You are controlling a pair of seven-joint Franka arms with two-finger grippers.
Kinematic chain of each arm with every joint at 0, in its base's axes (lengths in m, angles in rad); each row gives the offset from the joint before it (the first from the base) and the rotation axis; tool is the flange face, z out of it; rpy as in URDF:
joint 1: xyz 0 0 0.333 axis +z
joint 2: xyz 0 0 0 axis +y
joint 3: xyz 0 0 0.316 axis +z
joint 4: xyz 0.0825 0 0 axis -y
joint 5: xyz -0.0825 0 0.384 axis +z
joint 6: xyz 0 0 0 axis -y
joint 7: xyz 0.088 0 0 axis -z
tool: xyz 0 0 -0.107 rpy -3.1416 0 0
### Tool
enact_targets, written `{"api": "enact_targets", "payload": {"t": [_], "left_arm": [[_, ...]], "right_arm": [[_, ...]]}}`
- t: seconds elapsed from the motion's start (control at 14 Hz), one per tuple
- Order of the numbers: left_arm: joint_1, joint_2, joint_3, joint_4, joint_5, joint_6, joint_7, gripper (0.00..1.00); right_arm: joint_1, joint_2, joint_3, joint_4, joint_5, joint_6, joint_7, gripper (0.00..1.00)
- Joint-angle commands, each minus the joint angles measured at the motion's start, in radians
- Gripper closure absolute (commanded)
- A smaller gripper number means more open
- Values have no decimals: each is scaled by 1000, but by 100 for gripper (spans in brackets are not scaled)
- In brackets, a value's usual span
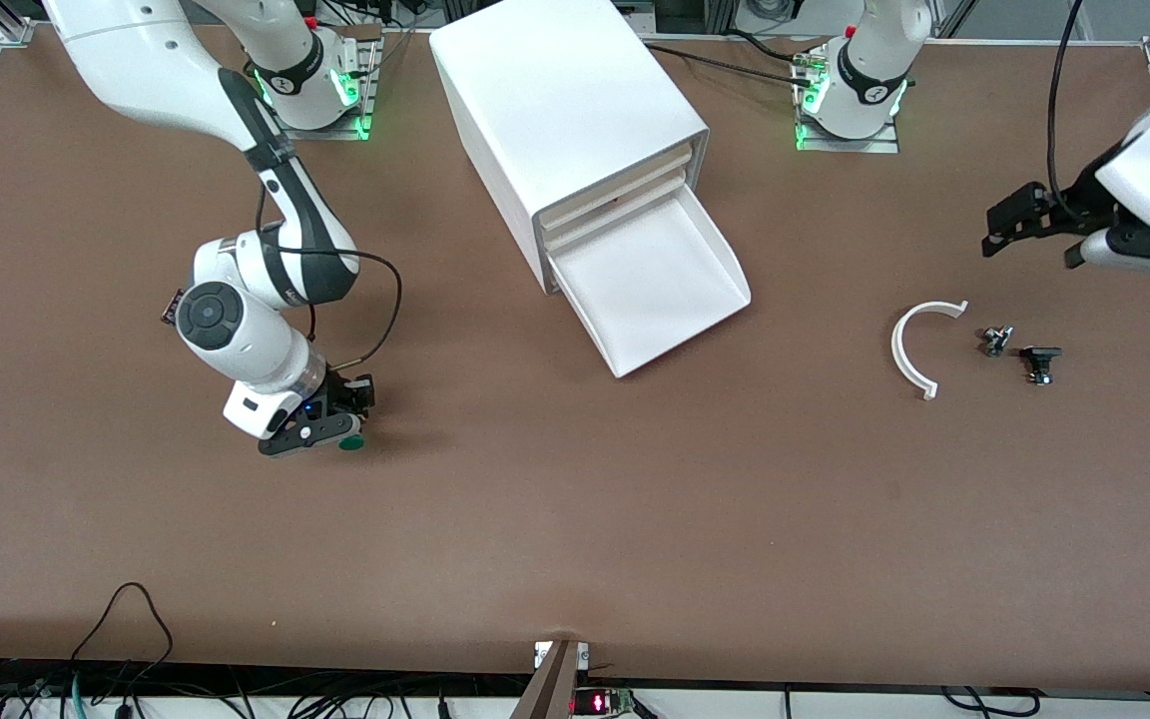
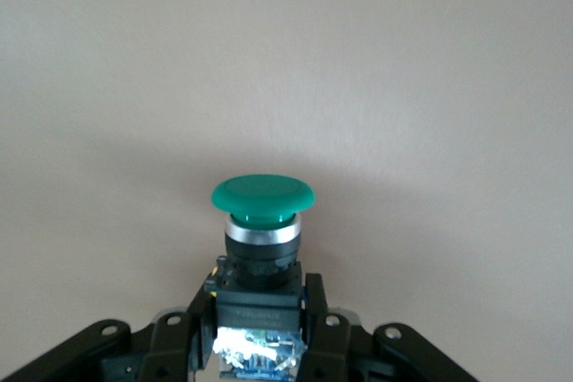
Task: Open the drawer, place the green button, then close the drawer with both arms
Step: 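Lift the green button with the right gripper while the left gripper withdraws, then carry the green button with the right gripper into the open drawer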
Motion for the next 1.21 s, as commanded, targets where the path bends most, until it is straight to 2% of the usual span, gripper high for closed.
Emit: {"api": "enact_targets", "payload": {"t": [0.0,0.07,0.21,0.36,0.5,0.64,0.86,1.14], "left_arm": [[-30,32,-1,29,61,-50,-89,0],[-30,32,-1,29,60,-52,-94,0],[-30,30,-3,25,58,-45,-94,0],[-28,32,-3,25,58,-45,-94,0],[-25,33,-3,25,55,-45,-92,0],[-25,35,-3,29,55,-44,-92,0],[-25,35,-3,28,55,-42,-92,0],[-21,35,-1,29,37,-42,-91,0]], "right_arm": [[60,-4,12,218,-24,-197,-44,86],[102,-3,12,286,-24,-262,-54,86],[178,-7,19,360,-23,-304,-116,86],[222,-7,63,413,-23,-334,-233,86],[270,2,94,426,-24,-338,-410,86],[343,13,93,426,-39,-339,-538,86],[455,43,91,432,-88,-351,-577,85],[593,129,64,502,-139,-373,-592,84]]}}
